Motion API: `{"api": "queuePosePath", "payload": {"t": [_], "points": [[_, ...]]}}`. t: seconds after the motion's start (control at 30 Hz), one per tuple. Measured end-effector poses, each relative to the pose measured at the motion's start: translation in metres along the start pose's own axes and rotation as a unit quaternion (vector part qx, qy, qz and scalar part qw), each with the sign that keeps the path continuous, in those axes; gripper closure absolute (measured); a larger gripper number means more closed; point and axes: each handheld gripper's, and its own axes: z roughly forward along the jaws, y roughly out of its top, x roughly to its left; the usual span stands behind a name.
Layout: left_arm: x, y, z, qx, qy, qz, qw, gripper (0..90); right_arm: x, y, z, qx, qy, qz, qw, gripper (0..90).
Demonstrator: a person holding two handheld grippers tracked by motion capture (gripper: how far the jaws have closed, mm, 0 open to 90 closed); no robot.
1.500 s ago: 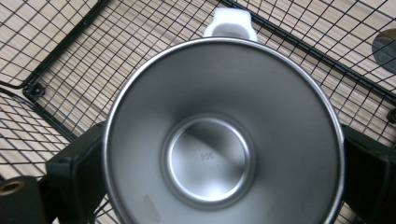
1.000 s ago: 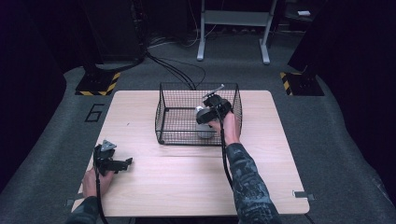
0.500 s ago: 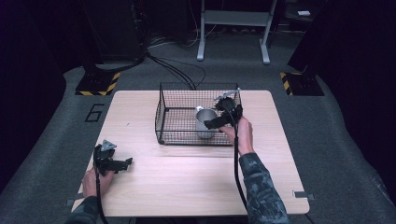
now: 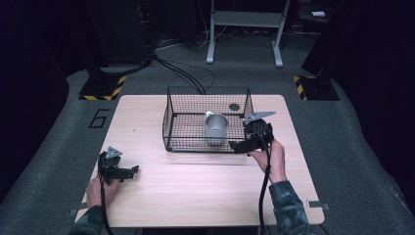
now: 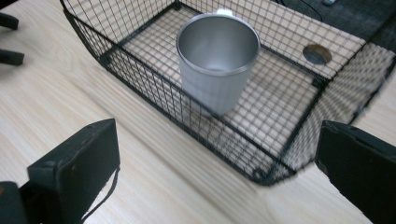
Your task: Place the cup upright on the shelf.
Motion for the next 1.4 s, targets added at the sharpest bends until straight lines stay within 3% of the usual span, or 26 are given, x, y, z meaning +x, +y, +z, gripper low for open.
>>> {"api": "queuePosePath", "payload": {"t": [0.3, 0.5, 0.53, 0.6, 0.7, 0.93, 1.0, 1.03, 1.23, 1.3, 1.37, 1.4], "points": [[0.000, 0.000, 0.000, 0.001, -0.001, 0.000, 1.0000, 0.4, -0.020, -0.040, -0.022, -0.004, -0.029, 0.034, 0.9990, 0.0], [0.001, 0.001, -0.001, 0.007, -0.004, 0.002, 1.0000, 0.3, -0.036, -0.078, -0.029, -0.005, -0.054, 0.062, 0.9966, 0.0], [0.001, 0.001, -0.001, 0.006, -0.004, 0.002, 1.0000, 0.4, -0.042, -0.093, -0.030, -0.003, -0.057, 0.075, 0.9955, 0.0], [0.001, 0.001, -0.001, 0.006, -0.003, 0.002, 1.0000, 0.4, -0.045, -0.100, -0.030, 0.000, -0.062, 0.080, 0.9949, 0.0], [0.001, 0.001, -0.001, 0.006, -0.003, 0.002, 1.0000, 0.3, -0.054, -0.128, -0.029, 0.011, -0.076, 0.112, 0.9908, 0.0], [0.000, 0.001, -0.001, 0.006, -0.003, 0.001, 1.0000, 0.3, -0.066, -0.165, -0.025, 0.021, -0.092, 0.147, 0.9847, 0.0], [0.001, 0.001, -0.001, 0.007, -0.003, 0.001, 1.0000, 0.4, -0.071, -0.182, -0.022, 0.024, -0.101, 0.168, 0.9803, 0.0], [0.001, 0.001, -0.001, 0.007, -0.003, 0.002, 1.0000, 0.4, -0.071, -0.182, -0.022, 0.024, -0.101, 0.168, 0.9803, 0.0], [0.000, 0.001, -0.001, 0.004, -0.003, -0.002, 1.0000, 0.4, -0.075, -0.218, -0.008, 0.035, -0.120, 0.205, 0.9707, 0.0], [0.000, 0.000, -0.001, 0.004, -0.003, -0.002, 1.0000, 0.3, -0.076, -0.221, -0.007, 0.034, -0.117, 0.206, 0.9709, 0.0], [0.000, 0.001, -0.001, 0.004, -0.003, -0.002, 1.0000, 0.3, -0.074, -0.226, -0.007, 0.019, -0.133, 0.194, 0.9717, 0.0], [0.000, 0.001, -0.001, 0.004, -0.002, -0.002, 1.0000, 0.3, -0.072, -0.228, -0.005, 0.013, -0.139, 0.180, 0.9737, 0.0]]}}
